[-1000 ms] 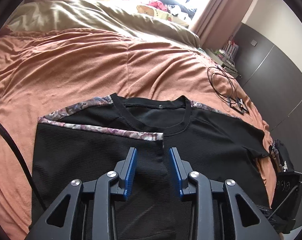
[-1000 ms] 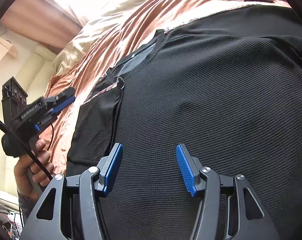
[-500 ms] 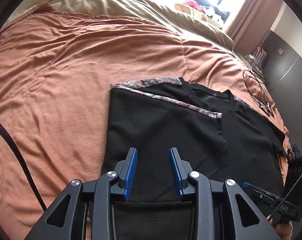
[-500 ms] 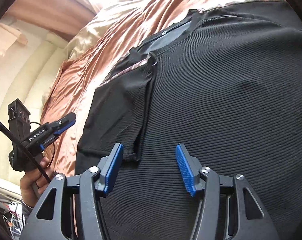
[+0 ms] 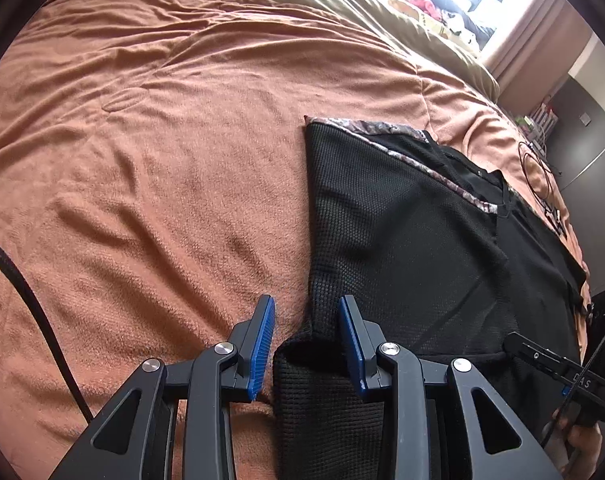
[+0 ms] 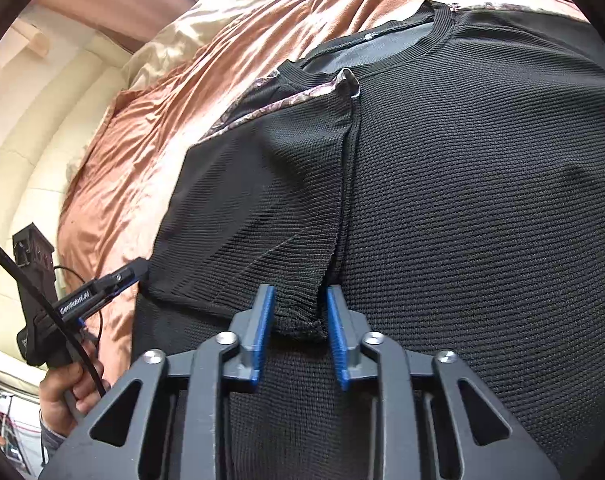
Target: Fold small clothes
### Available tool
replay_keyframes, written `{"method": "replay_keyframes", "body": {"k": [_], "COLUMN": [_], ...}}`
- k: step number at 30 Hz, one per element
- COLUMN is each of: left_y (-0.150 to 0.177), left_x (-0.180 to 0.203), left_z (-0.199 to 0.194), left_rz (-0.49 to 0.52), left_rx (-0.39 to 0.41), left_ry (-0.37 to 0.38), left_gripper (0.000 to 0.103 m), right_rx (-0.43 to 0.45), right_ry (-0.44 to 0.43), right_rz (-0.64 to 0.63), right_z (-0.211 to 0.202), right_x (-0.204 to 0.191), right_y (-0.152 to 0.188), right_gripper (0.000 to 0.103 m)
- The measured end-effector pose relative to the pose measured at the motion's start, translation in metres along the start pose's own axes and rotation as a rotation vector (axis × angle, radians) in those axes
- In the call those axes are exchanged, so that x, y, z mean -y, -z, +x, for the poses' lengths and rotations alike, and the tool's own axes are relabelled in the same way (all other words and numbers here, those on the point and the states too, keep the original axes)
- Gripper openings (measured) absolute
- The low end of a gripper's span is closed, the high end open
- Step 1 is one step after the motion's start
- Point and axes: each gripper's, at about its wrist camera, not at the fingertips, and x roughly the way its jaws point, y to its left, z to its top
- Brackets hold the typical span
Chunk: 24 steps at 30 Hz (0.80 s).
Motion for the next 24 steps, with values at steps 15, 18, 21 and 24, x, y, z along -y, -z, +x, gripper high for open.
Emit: {"method": "replay_keyframes", "body": {"k": [15, 18, 21, 24], "left_y": [0.012, 0.018, 0.023, 0.030], "left_x": [-0.012, -0.005, 0.006, 0.020], "left_z": [-0.025, -0.041, -0.057, -0.075], "left_rz": [-0.062, -0.056, -0.050, -0.038], "left_rx": [0.018, 0.026, 0.041, 0.065], "left_ry": [-0.004, 0.007, 0.014, 0.012], "left_gripper": [0.015, 0.015, 0.025, 0.042], "right_rx": [-0.001, 0.007, 0.030, 0.068], "right_ry": [0.055, 0.046, 0.058, 0.066], "right_rz": [0.017, 0.033, 0.035, 0.030], "right_z": [-0.013, -0.028, -0.048, -0.074], "right_x": [-0.019, -0.014, -0.009, -0.007], "right_y": [0.021, 0.029, 0.037, 0.044], "right_gripper": [0.009, 0.014, 0.032, 0.053]}}
